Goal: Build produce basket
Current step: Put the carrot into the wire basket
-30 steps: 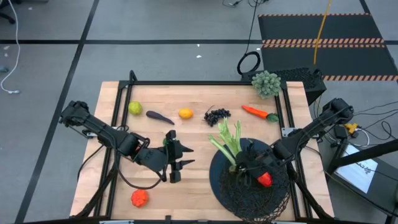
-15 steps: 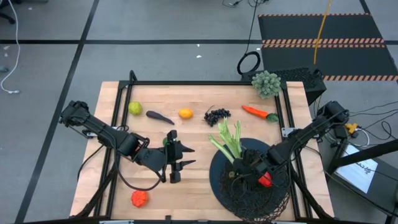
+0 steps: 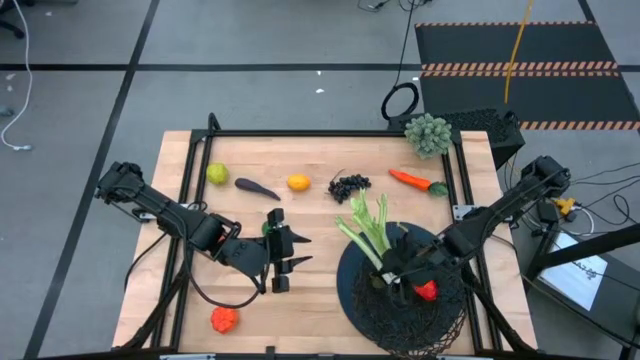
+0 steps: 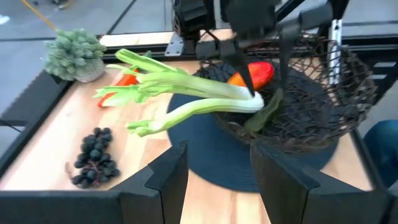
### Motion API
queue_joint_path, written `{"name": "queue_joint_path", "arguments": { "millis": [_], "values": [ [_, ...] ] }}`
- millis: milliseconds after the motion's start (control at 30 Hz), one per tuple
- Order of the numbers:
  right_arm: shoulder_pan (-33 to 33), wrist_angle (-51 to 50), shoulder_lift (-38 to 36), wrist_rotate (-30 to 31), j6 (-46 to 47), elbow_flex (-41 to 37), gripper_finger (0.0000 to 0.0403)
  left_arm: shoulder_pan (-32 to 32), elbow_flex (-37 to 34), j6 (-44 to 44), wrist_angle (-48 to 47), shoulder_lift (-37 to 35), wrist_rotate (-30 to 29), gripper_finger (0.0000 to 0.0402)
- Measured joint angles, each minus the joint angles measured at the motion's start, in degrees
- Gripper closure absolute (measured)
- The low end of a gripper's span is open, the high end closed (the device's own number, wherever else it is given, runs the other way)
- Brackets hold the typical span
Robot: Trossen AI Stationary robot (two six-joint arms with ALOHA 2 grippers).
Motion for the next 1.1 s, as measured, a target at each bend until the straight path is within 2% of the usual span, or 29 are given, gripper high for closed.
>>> {"name": "queue_joint_path", "arguments": {
  "millis": [233,367,567,767,1100],
  "values": [
    [3.0,0.0,-6.9,15.1,-9.8,0.0,0.0206,0.8,0.0,0.4,-2.4,0.0,-4.3,0.0229],
    [4.7,0.0,-9.8,21.0,-13.4,0.0,0.0206,1.9,0.0,-1.0,-5.5,0.0,-4.7,0.0229],
    [5.1,0.0,-12.7,22.3,-16.8,0.0,0.0206,3.7,0.0,-3.1,-10.3,0.0,-4.7,0.0229],
    [4.2,0.0,-15.5,22.7,-19.2,0.0,0.0206,4.8,0.0,-1.4,-10.7,0.0,-4.7,0.0229],
    [2.5,-0.7,-22.1,37.6,-22.7,0.0,0.0206,6.1,0.0,1.3,-12.3,-0.1,-4.6,0.0229]
  ]
}}
